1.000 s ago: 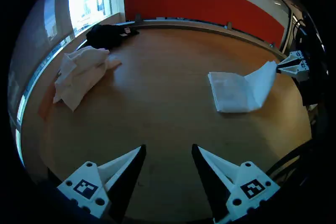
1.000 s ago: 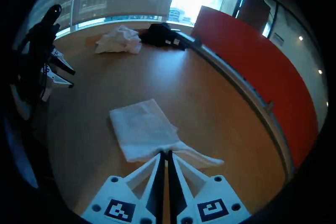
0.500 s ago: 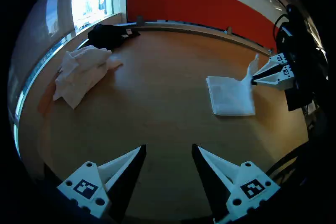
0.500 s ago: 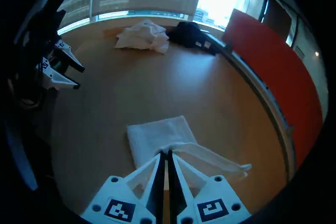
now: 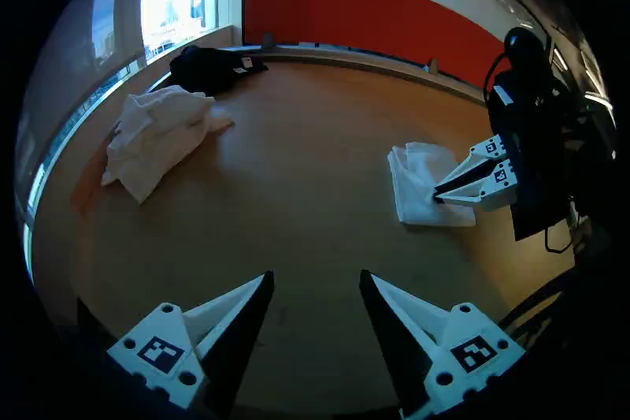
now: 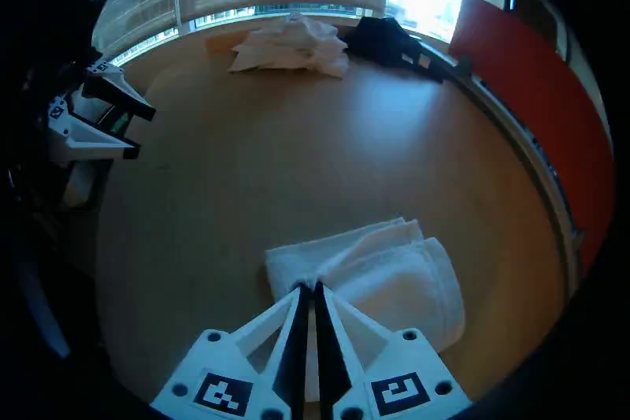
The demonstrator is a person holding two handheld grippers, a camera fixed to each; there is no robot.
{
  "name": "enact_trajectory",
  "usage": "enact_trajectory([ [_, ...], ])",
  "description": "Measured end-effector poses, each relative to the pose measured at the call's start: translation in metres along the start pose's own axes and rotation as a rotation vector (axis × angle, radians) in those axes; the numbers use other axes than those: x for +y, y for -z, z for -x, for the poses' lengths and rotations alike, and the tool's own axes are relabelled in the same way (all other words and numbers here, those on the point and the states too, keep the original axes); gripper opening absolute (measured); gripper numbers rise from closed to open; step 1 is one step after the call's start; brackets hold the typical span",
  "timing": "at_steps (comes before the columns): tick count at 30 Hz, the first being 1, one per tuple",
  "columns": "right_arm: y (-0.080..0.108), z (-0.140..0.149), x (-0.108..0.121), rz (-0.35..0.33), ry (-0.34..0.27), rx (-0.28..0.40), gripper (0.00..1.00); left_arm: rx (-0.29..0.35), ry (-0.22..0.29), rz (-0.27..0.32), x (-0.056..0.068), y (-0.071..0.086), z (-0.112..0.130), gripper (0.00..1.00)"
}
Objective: Fold towel
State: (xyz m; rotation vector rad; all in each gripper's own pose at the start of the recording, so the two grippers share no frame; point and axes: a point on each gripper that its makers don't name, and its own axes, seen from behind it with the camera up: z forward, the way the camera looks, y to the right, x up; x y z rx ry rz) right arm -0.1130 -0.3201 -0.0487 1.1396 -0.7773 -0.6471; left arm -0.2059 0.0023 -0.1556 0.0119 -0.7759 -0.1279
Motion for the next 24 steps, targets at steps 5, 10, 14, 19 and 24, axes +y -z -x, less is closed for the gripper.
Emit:
enact_trajectory([
  [5,0.002,0.0,0.003,0.006,-0.007,0.004,0.24,-0.001,0.0,0.005,0.002,-0.002,-0.001,0.8],
  [10,0.007,-0.001,0.007,0.015,-0.017,0.018,0.57,-0.005,-0.008,0.005,0.003,-0.004,-0.001,0.8],
  [14,0.013,0.0,0.008,0.018,-0.03,0.027,0.63,-0.006,-0.009,0.004,0.004,-0.004,-0.001,0.8],
  [19,0.02,0.011,0.008,0.039,-0.049,0.025,0.63,-0.003,-0.007,0.0,0.004,-0.003,-0.003,0.8],
  [24,0.028,0.033,0.004,0.055,-0.086,0.01,0.63,-0.004,-0.004,-0.005,0.003,-0.004,-0.001,0.8],
])
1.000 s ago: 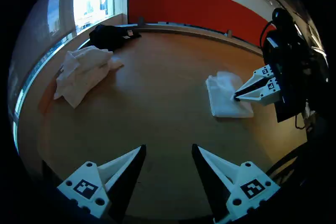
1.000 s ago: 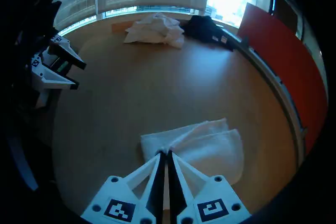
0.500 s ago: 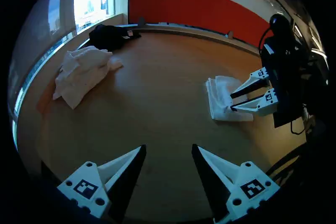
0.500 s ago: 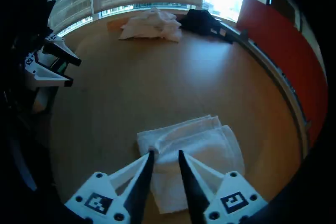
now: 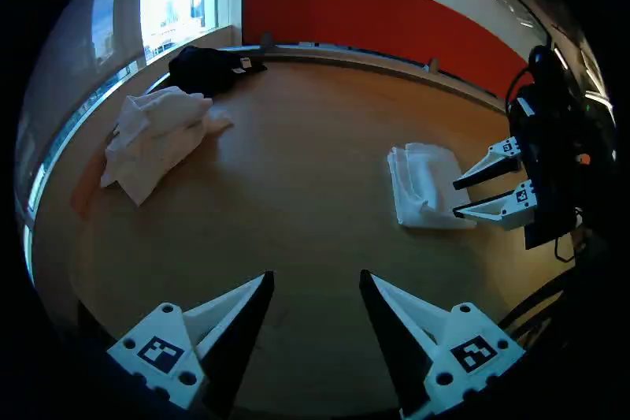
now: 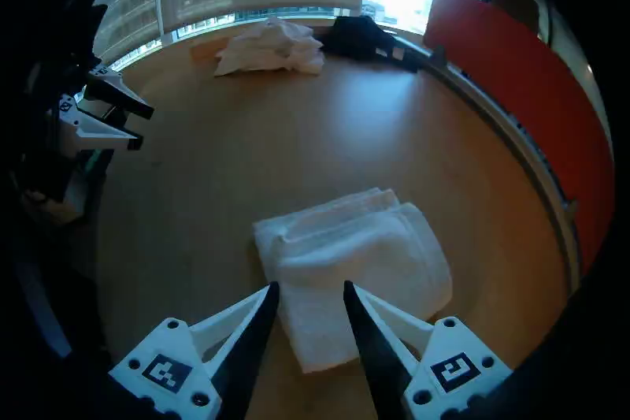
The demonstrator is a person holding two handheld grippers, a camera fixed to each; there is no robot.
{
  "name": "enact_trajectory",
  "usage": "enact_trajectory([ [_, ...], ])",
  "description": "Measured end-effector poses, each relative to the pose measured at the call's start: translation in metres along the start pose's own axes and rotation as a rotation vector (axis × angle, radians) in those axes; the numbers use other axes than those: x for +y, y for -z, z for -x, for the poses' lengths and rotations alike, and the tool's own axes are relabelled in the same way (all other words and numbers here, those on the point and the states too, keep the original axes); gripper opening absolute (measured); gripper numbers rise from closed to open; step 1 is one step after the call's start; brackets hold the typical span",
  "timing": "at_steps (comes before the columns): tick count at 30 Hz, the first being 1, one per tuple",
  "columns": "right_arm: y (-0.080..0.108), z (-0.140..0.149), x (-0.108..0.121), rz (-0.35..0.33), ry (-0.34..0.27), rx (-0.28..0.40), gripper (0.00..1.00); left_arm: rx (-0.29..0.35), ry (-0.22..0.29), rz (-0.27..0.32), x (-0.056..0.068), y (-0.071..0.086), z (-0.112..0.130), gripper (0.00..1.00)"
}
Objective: Fold towel
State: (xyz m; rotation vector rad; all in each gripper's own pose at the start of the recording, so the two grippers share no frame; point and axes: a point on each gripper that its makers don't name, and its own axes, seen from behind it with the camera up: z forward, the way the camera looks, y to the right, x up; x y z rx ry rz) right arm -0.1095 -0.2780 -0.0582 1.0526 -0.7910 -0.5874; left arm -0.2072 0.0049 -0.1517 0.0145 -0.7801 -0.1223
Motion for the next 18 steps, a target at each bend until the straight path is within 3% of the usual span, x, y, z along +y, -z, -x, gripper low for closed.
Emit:
enact_trajectory([
  [12,0.02,0.047,-0.001,0.044,-0.075,-0.039,0.62,-0.003,-0.012,0.002,0.003,0.0,0.002,0.8],
  [18,0.02,0.06,0.002,0.064,-0.096,-0.054,0.62,-0.002,-0.014,0.007,0.006,0.0,0.001,0.8],
])
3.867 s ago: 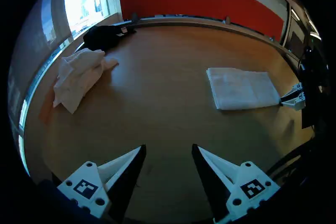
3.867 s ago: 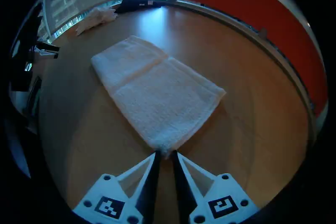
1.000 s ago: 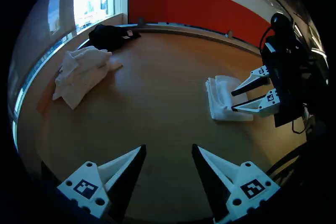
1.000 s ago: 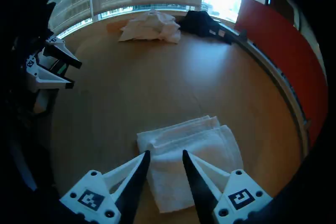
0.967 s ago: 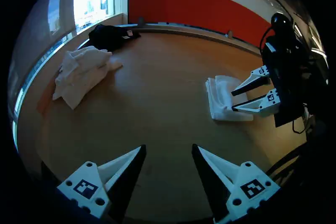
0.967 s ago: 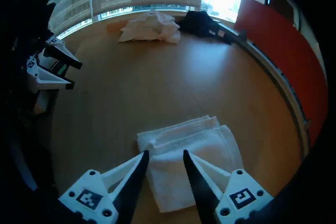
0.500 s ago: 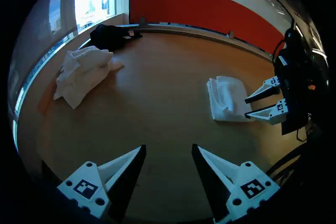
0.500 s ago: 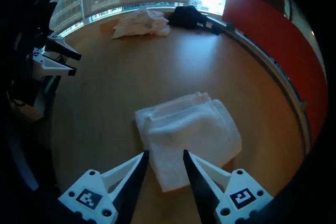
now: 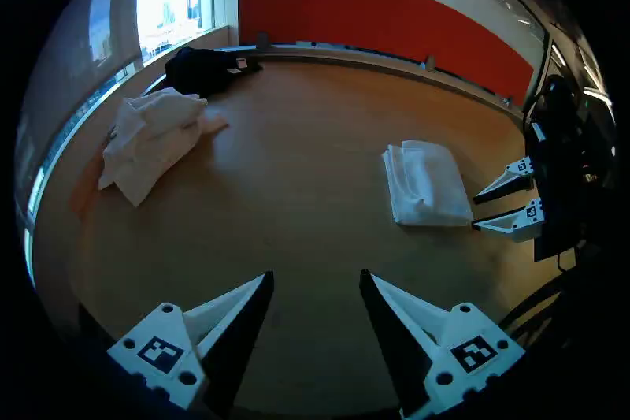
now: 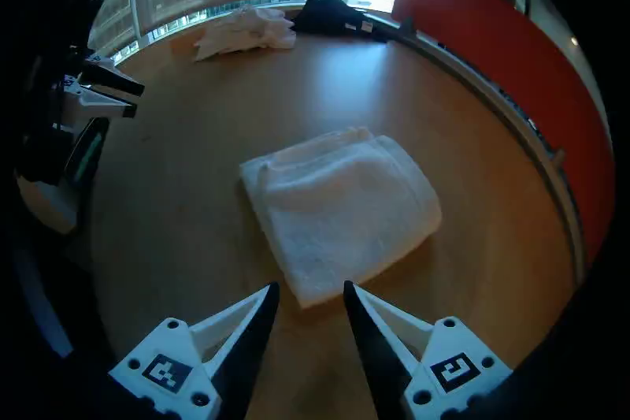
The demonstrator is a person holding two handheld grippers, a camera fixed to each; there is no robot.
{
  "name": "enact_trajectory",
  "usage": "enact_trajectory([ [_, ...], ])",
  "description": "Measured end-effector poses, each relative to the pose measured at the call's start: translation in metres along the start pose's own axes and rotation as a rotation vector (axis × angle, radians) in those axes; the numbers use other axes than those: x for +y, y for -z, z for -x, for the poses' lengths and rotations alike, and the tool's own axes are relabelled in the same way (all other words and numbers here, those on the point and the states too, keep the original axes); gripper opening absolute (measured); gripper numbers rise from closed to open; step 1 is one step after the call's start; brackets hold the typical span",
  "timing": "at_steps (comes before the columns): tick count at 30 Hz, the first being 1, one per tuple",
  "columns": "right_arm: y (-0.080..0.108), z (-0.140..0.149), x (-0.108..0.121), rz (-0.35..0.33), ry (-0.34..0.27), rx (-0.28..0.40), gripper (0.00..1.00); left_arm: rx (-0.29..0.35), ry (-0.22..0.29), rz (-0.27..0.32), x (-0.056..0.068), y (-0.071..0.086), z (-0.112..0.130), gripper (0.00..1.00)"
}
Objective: Fold towel
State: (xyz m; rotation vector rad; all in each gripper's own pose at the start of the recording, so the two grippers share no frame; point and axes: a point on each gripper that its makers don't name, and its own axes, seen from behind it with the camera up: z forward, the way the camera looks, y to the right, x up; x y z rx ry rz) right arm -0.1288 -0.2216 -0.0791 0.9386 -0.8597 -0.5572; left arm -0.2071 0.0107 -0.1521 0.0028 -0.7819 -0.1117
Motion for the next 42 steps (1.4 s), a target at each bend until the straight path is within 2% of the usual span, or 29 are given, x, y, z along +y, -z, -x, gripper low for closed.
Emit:
enact_trajectory([
  [5,-0.005,0.009,0.003,0.023,-0.021,-0.008,0.59,0.001,-0.001,-0.001,0.0,0.001,0.0,0.8],
  [9,-0.009,0.012,0.005,0.036,-0.051,-0.002,0.53,0.0,0.002,-0.001,0.0,0.001,0.001,0.8],
  [17,-0.012,0.017,0.001,0.034,-0.079,0.005,0.28,0.0,-0.001,0.0,0.0,0.001,0.0,0.8],
  [27,-0.014,0.017,0.002,0.054,-0.107,0.012,0.06,-0.002,-0.006,0.001,-0.001,0.001,0.0,0.8],
  [36,-0.009,0.013,0.01,0.081,-0.12,0.028,0.03,-0.005,-0.006,0.004,-0.001,0.001,0.002,0.8],
  [42,0.007,-0.005,0.017,0.086,-0.108,0.053,0.03,0.0,-0.008,0.007,-0.001,0.0,0.0,0.8],
])
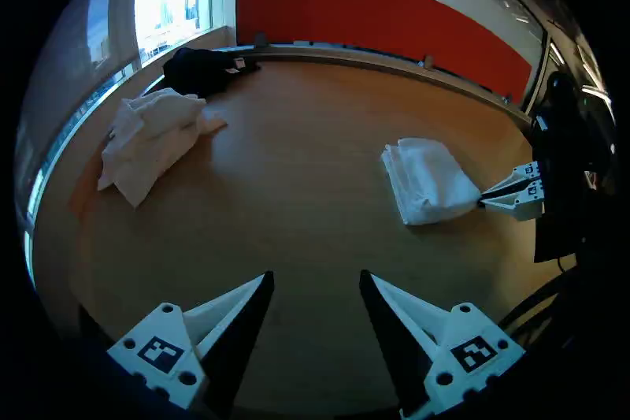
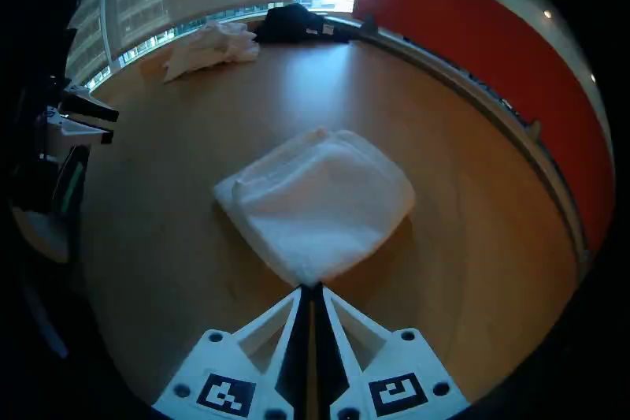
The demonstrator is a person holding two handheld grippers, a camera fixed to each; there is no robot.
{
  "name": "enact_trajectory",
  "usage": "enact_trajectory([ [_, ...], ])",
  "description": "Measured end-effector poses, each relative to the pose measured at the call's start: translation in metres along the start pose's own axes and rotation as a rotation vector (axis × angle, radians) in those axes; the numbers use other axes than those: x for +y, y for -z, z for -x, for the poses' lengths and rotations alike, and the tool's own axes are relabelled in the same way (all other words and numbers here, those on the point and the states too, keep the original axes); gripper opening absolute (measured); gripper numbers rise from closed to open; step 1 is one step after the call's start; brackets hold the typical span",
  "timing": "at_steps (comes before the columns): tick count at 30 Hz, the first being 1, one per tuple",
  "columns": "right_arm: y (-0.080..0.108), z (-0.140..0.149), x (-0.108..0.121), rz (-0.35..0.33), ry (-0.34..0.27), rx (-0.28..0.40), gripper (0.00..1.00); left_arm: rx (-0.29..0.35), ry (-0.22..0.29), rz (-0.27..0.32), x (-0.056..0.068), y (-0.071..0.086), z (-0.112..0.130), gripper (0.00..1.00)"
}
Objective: Fold towel
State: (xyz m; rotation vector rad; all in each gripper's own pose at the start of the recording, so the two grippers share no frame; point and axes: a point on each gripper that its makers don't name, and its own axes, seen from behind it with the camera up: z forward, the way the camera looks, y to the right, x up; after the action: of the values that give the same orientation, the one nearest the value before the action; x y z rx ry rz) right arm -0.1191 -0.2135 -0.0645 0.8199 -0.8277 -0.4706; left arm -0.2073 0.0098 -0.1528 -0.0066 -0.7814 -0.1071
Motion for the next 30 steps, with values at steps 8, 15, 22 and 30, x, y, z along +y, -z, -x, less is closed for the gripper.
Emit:
enact_trajectory([
  [8,0.028,-0.057,0.013,0.02,0.043,0.086,0.03,0.025,-0.004,0.01,0.002,0.003,-0.011,0.8],
  [15,0.057,-0.103,0.021,0.044,0.085,0.149,0.03,0.053,-0.012,0.021,0.004,0.006,-0.023,0.8],
  [22,0.082,-0.133,0.032,0.073,0.09,0.196,0.03,0.074,-0.017,0.03,0.005,0.008,-0.033,0.8],
  [30,0.102,-0.135,0.049,0.103,0.047,0.21,0.03,0.083,-0.023,0.042,0.008,0.008,-0.038,0.8],
])
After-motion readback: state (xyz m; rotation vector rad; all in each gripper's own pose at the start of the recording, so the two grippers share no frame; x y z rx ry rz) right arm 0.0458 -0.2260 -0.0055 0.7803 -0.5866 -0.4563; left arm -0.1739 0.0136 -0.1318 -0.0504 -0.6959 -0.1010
